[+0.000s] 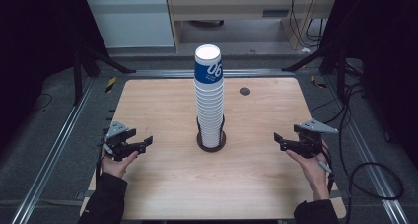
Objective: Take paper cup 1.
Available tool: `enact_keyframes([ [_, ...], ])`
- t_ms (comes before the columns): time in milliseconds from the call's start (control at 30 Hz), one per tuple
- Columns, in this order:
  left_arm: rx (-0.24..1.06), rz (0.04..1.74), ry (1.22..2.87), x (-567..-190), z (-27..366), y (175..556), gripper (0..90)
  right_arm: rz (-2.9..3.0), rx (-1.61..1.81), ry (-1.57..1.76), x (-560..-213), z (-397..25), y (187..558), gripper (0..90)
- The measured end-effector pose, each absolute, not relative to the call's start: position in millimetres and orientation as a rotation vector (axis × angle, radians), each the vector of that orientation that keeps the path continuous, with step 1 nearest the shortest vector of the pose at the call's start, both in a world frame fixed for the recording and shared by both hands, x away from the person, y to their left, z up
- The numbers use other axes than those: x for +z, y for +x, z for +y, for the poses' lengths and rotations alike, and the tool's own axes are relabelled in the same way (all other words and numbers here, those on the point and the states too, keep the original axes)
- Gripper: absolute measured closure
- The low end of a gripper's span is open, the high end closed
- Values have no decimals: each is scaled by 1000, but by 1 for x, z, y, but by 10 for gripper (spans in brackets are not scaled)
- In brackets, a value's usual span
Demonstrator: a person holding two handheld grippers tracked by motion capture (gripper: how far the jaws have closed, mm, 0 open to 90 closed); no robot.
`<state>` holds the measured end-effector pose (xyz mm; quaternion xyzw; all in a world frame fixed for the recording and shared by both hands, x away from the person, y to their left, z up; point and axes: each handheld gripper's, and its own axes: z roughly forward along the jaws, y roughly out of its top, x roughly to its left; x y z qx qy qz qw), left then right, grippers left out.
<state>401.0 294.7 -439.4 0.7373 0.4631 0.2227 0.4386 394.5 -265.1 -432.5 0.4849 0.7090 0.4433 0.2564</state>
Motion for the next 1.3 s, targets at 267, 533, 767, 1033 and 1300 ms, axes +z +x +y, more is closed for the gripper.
enact_keyframes([
  [267,554,1156,1826,-442,293,400,179,1939,1218,1281,-425,-259,391,153],
  [533,544,1150,1852,-446,287,400,161,1948,1298,1212,-406,-247,389,136],
  [767,538,1141,1854,-445,285,399,158,1936,1366,1128,-379,-235,386,121],
  [1033,531,1144,1861,-445,284,400,154,1914,1463,1033,-338,-213,391,100],
  [1300,519,1139,1875,-447,280,401,152,1896,1548,952,-306,-184,400,82],
])
